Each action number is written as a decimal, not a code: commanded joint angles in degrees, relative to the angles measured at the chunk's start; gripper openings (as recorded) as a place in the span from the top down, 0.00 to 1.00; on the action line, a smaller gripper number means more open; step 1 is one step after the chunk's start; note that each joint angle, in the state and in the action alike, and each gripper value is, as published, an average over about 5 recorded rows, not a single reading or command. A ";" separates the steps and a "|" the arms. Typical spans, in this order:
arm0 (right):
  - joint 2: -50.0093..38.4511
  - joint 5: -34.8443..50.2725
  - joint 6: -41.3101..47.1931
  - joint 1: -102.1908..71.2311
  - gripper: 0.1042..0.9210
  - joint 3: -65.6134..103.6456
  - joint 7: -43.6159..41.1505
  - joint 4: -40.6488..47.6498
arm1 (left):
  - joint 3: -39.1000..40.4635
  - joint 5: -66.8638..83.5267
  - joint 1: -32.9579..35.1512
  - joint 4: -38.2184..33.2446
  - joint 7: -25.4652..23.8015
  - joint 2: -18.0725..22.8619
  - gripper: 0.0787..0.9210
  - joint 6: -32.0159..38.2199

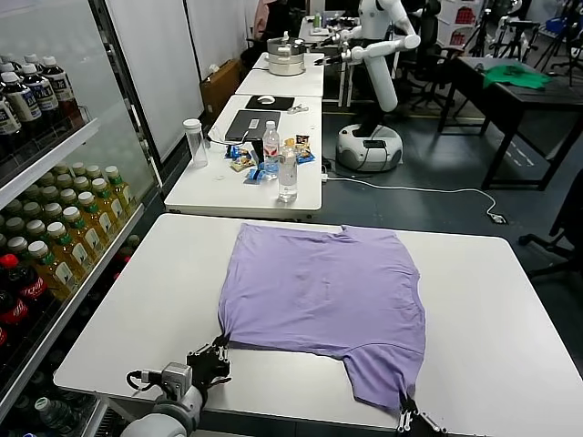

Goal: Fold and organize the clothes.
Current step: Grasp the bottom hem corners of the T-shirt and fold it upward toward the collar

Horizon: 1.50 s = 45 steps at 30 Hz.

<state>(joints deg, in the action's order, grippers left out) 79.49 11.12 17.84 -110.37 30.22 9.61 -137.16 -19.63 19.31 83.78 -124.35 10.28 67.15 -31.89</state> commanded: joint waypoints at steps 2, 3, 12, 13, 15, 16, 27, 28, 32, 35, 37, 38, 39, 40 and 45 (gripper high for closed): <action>-3.74 5.46 1.52 7.76 0.98 7.33 0.21 -2.89 | -0.74 0.53 1.62 -7.55 0.03 -1.01 0.95 0.29; -4.36 6.36 2.23 9.52 0.98 7.92 0.36 -2.08 | -0.69 0.59 1.26 -8.01 -0.08 -1.42 0.95 0.23; -9.94 10.13 6.15 20.54 0.98 8.38 0.89 6.36 | 1.83 0.88 -7.22 -2.39 -2.13 -5.16 0.95 -0.62; -10.41 10.24 6.45 21.51 0.98 8.12 0.87 7.11 | 2.21 0.94 -8.50 -1.15 -2.25 -5.46 0.95 -0.61; -11.26 10.35 7.01 23.48 0.98 7.52 0.80 8.66 | 2.91 1.16 -11.13 1.39 -2.41 -5.89 0.95 -0.56; -11.66 10.37 7.30 24.41 0.98 7.18 0.76 9.43 | 3.20 1.28 -12.18 2.47 -2.46 -6.03 0.95 -0.53; -15.67 9.97 9.25 30.83 0.98 3.16 -0.10 15.32 | 6.57 0.51 -19.39 11.78 -3.26 -6.62 0.95 -0.13; -15.72 9.84 9.43 31.43 0.98 2.74 -0.18 15.75 | 6.89 0.21 -19.79 12.43 -3.34 -6.71 0.95 -0.03; -15.61 9.03 9.74 33.51 0.98 1.28 -0.50 17.66 | 8.23 -1.53 -21.31 14.70 -3.63 -6.76 0.95 0.43; -15.64 8.39 9.78 35.15 0.98 0.49 -0.71 19.11 | 9.23 -3.18 -22.26 16.18 -3.88 -6.52 0.95 0.78; -15.86 7.90 9.82 36.30 0.98 0.05 -0.89 19.99 | 9.88 -4.00 -22.87 17.06 -4.00 -6.27 0.95 0.92; -16.04 7.61 9.83 36.86 0.98 -0.17 -1.00 20.44 | 10.19 -4.36 -23.17 17.46 -4.05 -6.14 0.95 0.95; -16.24 7.30 9.84 37.45 0.98 -0.42 -1.15 20.90 | 10.51 -4.69 -23.50 17.85 -4.09 -6.00 0.95 0.97; -16.48 6.95 9.85 38.05 0.98 -0.71 -1.31 21.42 | 10.78 -4.96 -23.81 18.24 -4.11 -5.87 0.95 0.97; -17.64 5.06 9.88 40.52 0.98 -2.60 -2.32 24.16 | 11.74 -5.92 -25.55 20.28 -4.09 -5.23 0.95 0.95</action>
<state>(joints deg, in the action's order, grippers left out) 63.13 17.64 27.38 -74.72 29.68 7.75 -117.24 -8.88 14.63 60.29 -107.02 6.19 62.18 -30.96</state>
